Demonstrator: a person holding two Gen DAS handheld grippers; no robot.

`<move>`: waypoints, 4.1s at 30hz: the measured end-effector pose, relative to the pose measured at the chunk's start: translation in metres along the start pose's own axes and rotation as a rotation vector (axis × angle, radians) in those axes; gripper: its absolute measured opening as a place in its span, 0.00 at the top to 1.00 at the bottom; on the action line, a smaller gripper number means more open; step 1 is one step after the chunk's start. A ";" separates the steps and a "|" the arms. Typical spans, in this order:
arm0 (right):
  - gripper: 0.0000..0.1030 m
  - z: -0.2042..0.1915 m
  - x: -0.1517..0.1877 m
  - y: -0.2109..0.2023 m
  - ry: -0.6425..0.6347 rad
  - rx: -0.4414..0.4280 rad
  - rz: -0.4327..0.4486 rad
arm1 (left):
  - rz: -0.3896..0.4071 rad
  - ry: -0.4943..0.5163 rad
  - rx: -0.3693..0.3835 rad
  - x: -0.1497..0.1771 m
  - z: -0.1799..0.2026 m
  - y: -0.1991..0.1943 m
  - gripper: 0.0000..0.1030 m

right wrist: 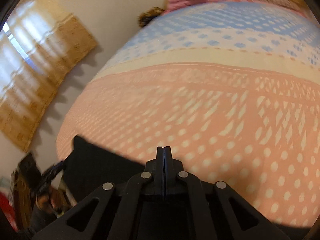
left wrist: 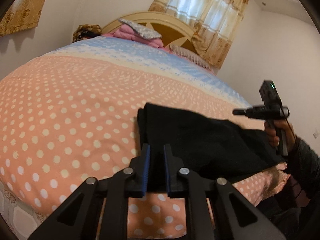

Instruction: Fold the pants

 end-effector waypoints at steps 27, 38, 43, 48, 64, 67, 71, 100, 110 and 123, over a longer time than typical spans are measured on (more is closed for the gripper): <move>0.99 -0.134 0.146 0.019 -0.568 -0.003 -0.238 | -0.034 -0.006 0.093 0.010 0.006 -0.010 0.93; 0.96 -0.120 0.129 0.003 -0.527 0.048 -0.108 | -0.010 0.056 0.143 0.006 0.050 -0.007 0.93; 0.96 -0.088 0.137 0.020 -0.411 0.065 -0.163 | -0.171 0.142 0.103 0.039 0.060 0.027 0.93; 0.54 -0.066 0.141 -0.026 -0.336 0.039 -0.092 | -0.132 0.129 0.115 0.035 0.064 0.015 0.92; 0.50 0.236 0.241 -0.459 0.531 0.658 0.572 | -0.150 0.242 0.209 0.027 0.142 0.035 0.90; 0.50 0.275 0.273 -0.484 0.683 0.591 0.596 | -0.167 0.257 0.235 0.029 0.155 0.038 0.90; 0.50 0.306 0.290 -0.476 0.775 0.390 0.597 | -0.198 0.283 0.251 0.033 0.179 0.049 0.90; 0.79 0.276 0.302 -0.451 0.639 0.411 0.597 | -0.229 0.266 0.245 0.049 0.202 0.064 0.90; 0.83 0.255 0.292 -0.410 0.557 0.638 0.371 | -0.195 0.299 0.189 0.044 0.185 0.051 0.89; 0.80 0.178 0.194 -0.372 0.358 0.549 0.401 | -0.117 0.225 0.149 0.021 0.168 0.053 0.65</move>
Point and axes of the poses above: each gripper's, at about its wrist camera, not at the fingertips, and y roughly the way its jaws point, z to its right, x to its underside, the point moved 5 cm from there along y, roughly the way its jaws point, and after that the axes turned 8 degrees about -x, right-handed, at the moved point
